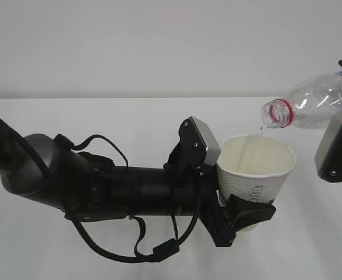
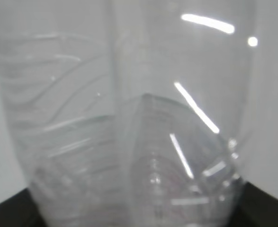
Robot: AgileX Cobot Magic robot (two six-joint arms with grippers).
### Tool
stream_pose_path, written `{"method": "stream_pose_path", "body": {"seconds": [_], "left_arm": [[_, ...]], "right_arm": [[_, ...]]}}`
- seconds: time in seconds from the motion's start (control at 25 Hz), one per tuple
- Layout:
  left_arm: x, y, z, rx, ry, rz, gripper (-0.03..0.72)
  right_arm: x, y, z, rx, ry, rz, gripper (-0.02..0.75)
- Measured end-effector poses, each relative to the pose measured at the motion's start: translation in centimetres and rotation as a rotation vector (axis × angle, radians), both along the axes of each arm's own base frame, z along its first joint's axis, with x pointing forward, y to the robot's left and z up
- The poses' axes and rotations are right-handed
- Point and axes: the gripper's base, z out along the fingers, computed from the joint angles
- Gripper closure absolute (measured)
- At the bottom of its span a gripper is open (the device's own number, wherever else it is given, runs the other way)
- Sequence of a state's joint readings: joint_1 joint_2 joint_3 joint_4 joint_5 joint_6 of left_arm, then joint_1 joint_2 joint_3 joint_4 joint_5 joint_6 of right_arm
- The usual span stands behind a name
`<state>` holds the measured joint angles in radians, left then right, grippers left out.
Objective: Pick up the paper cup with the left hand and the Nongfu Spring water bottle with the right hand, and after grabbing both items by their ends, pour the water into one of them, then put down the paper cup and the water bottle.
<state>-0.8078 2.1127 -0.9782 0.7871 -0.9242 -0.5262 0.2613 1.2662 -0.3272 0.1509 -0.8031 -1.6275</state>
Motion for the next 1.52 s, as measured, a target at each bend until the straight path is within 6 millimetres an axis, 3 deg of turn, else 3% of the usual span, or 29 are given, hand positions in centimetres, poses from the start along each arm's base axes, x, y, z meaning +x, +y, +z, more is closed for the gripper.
{"method": "stream_pose_path", "body": {"seconds": [1.52], "left_arm": [[0.0, 0.0, -0.01, 0.001, -0.002, 0.0, 0.19]], "right_arm": [[0.0, 0.0, 0.05, -0.005, -0.007, 0.0, 0.244]]}}
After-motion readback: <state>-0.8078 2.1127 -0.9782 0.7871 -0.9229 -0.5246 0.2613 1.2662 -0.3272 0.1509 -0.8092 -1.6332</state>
